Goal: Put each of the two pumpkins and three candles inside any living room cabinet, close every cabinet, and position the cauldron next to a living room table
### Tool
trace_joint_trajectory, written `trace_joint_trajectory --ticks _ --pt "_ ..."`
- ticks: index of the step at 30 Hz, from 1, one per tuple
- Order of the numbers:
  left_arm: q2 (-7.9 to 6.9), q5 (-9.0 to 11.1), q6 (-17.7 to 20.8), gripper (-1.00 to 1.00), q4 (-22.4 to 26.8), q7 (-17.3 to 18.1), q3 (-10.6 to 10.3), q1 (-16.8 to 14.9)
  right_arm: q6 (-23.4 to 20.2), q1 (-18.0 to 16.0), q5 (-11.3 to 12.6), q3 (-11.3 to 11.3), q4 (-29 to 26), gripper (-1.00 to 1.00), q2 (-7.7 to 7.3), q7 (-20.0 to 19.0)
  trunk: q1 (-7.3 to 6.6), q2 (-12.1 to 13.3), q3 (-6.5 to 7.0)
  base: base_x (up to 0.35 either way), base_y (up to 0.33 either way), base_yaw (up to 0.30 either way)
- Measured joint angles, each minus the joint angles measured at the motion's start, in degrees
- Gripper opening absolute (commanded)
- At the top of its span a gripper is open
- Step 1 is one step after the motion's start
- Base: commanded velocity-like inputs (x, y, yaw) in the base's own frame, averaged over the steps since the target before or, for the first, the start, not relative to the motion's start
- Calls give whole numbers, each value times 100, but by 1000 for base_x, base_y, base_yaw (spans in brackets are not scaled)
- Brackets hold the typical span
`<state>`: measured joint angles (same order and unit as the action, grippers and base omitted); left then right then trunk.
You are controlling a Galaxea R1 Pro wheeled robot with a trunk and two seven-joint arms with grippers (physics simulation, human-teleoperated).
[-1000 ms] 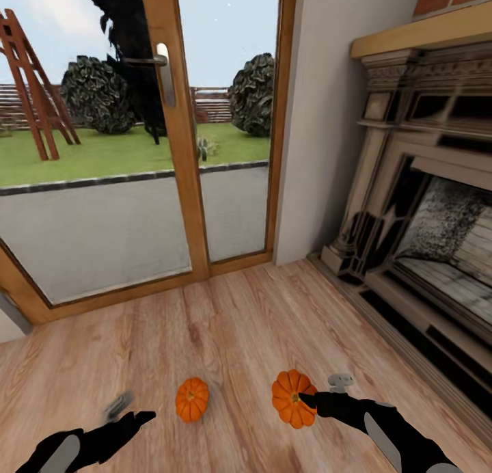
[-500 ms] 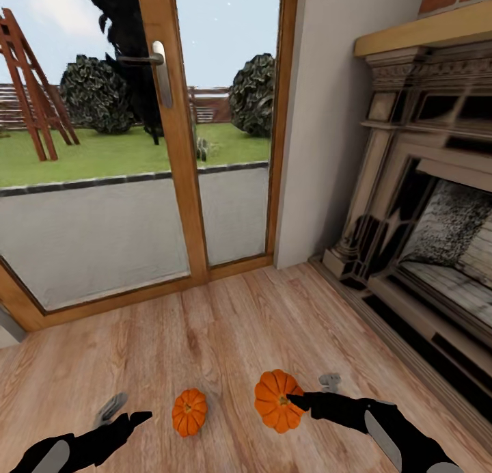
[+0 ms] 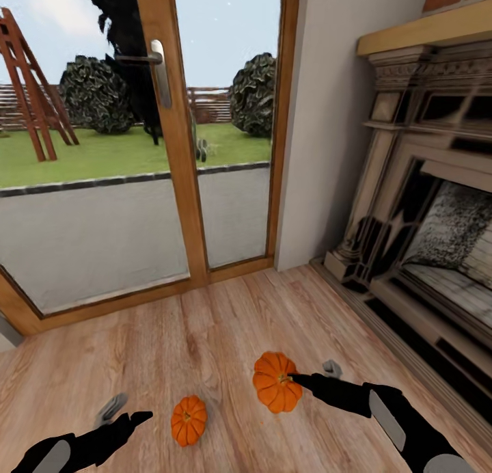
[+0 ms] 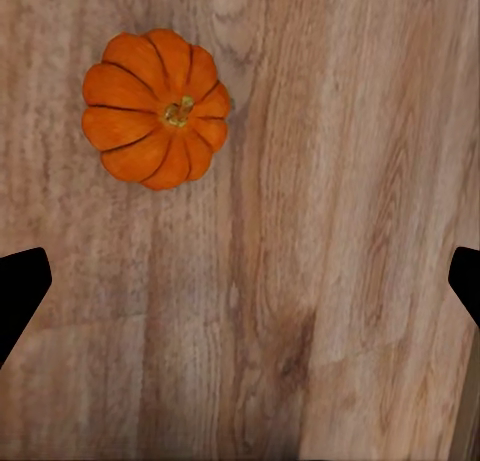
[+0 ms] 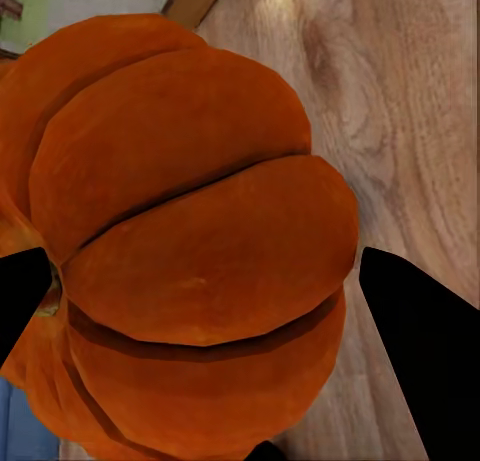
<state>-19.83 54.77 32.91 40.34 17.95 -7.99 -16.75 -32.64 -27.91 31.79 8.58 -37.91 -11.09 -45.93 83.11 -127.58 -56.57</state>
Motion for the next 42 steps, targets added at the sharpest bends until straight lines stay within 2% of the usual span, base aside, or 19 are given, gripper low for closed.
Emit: trace_joint_trajectory --ticks 11,21,22,23,25,27,34,40,42 --pt "17 -25 0 100 1 -6 -1 0 -16 -9 12 -33 24 -100 7 -11 0 0 0 104 43 0" --pt "-2 28 9 100 -7 9 19 0 -2 -9 8 -33 24 -100 6 -7 -1 0 0 250 201 0" --pt "-8 74 14 100 -24 34 95 0 0 -9 8 -32 24 -100 4 -8 -1 0 0 209 228 0" --pt "-12 194 16 100 -190 173 389 0 4 -9 12 -33 22 -100 1 -15 -1 0 0 143 155 0" --pt "-13 256 4 100 -552 455 784 0 1 -9 15 -33 20 -100 4 -24 1 0 0 60 65 0" --pt "-14 286 13 100 -699 577 936 -1 -3 -10 25 -35 19 -100 3 -28 1 0 0 25 27 0" --pt "-7 331 25 100 -796 664 1050 -1 0 -10 32 -35 20 -100 7 -45 1 0 0 4 5 0" --pt "11 310 21 100 -811 675 1049 -1 5 -9 30 -38 16 -100 4 -53 133 -239 -107 0 0 0" --pt "19 293 16 100 -819 672 1046 -1 -19 -10 131 -40 10 -100 -8 -54 177 -319 -143 0 0 0"
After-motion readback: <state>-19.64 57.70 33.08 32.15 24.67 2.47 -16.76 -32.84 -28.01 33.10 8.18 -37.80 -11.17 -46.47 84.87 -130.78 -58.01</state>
